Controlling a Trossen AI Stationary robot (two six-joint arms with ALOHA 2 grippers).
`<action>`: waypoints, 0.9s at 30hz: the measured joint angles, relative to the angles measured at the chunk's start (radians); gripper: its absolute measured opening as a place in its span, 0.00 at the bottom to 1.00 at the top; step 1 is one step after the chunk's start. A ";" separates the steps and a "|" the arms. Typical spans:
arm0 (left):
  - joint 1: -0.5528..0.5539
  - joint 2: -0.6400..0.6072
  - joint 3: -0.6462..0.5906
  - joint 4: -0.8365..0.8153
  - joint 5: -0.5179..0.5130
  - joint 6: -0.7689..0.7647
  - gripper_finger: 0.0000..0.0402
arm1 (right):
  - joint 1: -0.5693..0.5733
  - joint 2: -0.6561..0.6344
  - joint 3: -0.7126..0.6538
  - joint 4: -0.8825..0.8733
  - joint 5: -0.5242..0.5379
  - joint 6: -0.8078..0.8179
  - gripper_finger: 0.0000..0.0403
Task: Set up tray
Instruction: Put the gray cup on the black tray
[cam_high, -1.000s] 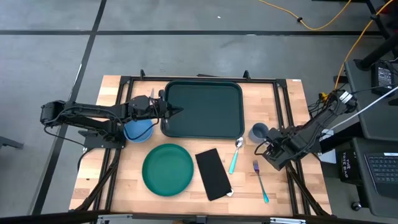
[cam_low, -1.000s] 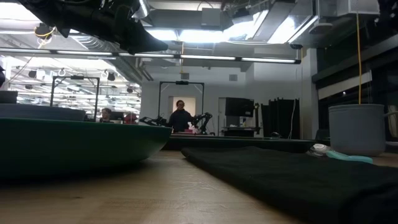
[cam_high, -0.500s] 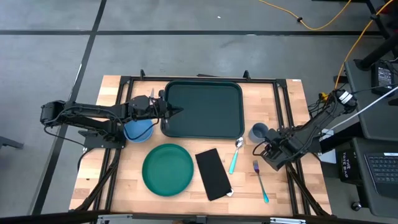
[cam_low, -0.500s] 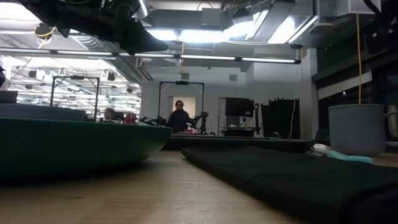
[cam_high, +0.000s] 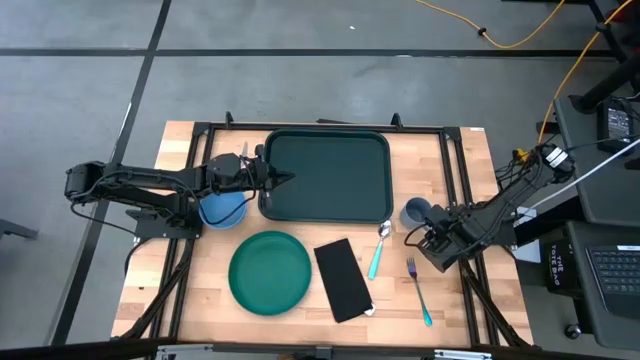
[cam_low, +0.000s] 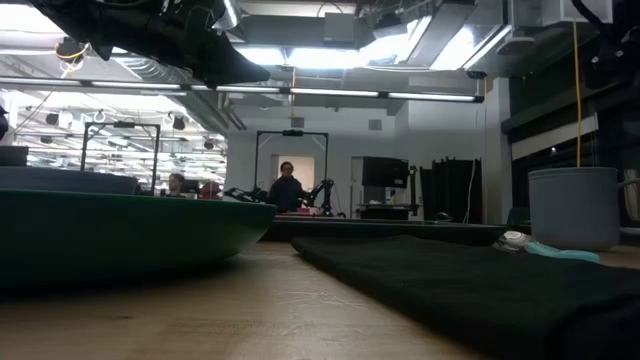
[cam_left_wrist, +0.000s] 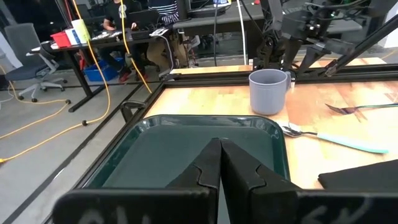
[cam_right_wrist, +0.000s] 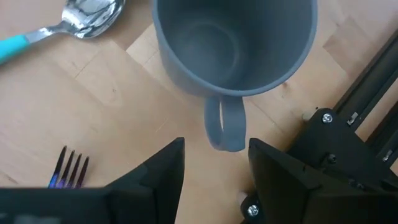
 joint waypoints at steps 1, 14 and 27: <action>0.000 0.000 0.000 0.000 0.000 0.000 0.01 | -0.005 0.000 0.000 0.000 0.001 0.000 0.45; 0.000 0.000 0.000 0.000 0.001 0.000 0.01 | -0.019 0.142 0.000 0.004 0.026 0.043 0.45; 0.000 0.000 0.000 0.000 0.002 -0.001 0.01 | -0.019 0.198 0.000 0.102 0.027 0.041 0.45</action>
